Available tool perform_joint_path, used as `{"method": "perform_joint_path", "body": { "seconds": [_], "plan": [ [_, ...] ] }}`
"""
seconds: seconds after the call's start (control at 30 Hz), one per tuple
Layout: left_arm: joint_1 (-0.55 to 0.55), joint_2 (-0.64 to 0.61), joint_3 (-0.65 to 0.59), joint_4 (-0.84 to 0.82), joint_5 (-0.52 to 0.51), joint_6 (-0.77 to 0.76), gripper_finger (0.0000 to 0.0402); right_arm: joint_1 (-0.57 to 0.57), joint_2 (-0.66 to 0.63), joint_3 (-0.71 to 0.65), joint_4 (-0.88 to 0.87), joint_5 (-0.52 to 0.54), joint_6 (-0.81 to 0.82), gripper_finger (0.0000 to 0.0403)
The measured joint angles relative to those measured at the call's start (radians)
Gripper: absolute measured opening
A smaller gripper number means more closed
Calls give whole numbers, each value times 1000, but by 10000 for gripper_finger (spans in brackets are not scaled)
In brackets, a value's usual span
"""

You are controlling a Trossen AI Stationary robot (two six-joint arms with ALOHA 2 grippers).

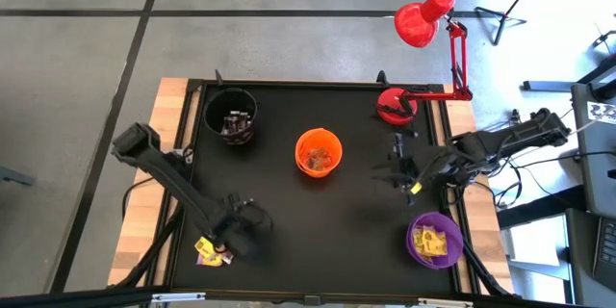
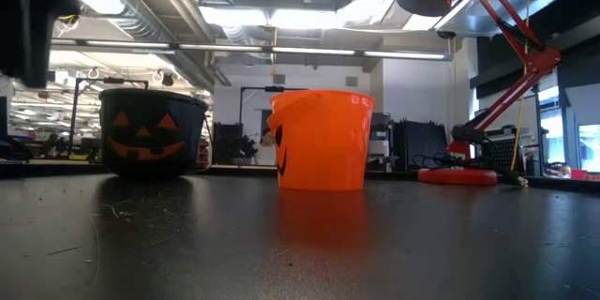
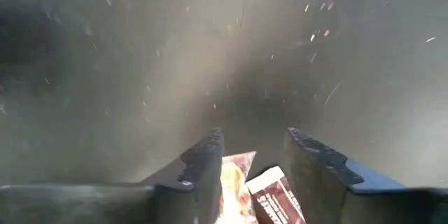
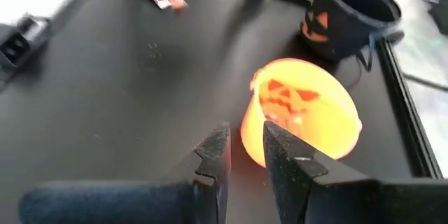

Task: Sort candy
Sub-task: Put the orange gummy into the orange bucket

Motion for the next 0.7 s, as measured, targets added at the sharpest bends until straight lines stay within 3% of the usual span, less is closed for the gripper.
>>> {"method": "perform_joint_path", "body": {
  "seconds": [0.27,0.7],
  "plan": [
    [-56,33,-57,34,8,-123,205,0,-123,0,10,-72,-4,83],
    [-93,33,-219,100,32,-276,195,0,-289,1,41,-142,25,83]
  ]
}}
